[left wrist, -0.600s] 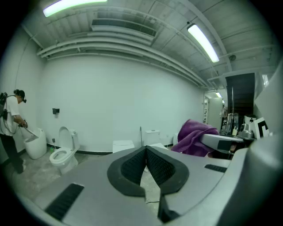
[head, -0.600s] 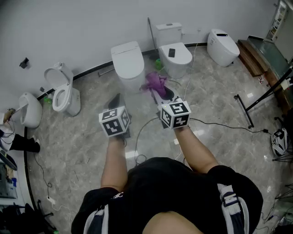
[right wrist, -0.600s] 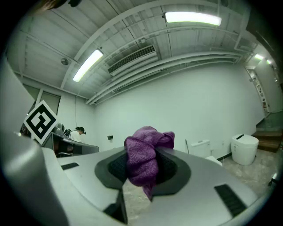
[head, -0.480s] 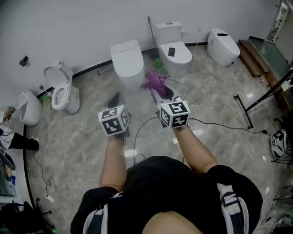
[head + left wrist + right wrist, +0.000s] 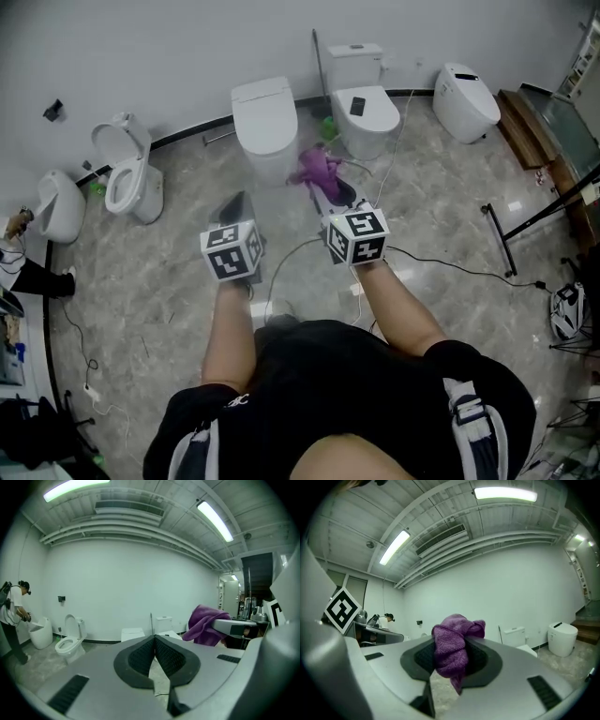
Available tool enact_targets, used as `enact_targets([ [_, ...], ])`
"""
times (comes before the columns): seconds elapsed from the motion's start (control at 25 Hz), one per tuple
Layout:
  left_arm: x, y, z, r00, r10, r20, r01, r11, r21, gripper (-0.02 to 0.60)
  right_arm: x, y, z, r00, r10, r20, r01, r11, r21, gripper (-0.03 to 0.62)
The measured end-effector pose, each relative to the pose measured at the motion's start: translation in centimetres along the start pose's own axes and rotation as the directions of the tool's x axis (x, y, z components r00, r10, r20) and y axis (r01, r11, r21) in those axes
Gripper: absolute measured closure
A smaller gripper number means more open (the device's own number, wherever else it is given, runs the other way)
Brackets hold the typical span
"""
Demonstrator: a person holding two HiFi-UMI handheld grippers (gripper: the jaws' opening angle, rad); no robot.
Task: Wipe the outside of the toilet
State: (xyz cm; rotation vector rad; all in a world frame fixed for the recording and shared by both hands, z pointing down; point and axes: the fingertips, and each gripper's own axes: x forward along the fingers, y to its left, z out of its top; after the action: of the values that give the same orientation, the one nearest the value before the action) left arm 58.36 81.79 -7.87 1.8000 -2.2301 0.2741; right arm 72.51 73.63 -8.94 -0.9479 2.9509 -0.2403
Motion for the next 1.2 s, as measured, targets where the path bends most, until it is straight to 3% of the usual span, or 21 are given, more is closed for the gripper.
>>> enact_targets([
  [0.24, 3.1, 1.8, -0.1, 1.0, 0.006, -0.01, -0.006, 1.0, -0.006, 0.571, 3.3, -0.7, -0.9, 1.0, 0.011, -0.026, -0.012, 1.0, -0.022, 0.482],
  [0.56, 11.4, 5.4, 2.1, 1.0, -0.014, -0.005, 0.013, 1.0, -0.015, 0.571, 11.3, -3.3, -0.3, 1.0, -0.002, -0.028, 0.001, 0.999, -0.052, 0.482],
  [0.8, 19.2, 10.7, 3.3, 0.998, -0.034, -0.043, 0.032, 0.998, -0.045, 0.571, 20.4, -4.5, -1.0, 0.998, -0.004, -0.07, -0.001, 0.998, -0.063, 0.482],
  [1.2, 30.3, 20.8, 8.1, 0.999, -0.032, -0.042, 0.03, 0.998, -0.056, 0.571, 36.9, -5.6, -0.4, 0.994, 0.013, -0.105, -0.021, 0.997, -0.072, 0.482],
])
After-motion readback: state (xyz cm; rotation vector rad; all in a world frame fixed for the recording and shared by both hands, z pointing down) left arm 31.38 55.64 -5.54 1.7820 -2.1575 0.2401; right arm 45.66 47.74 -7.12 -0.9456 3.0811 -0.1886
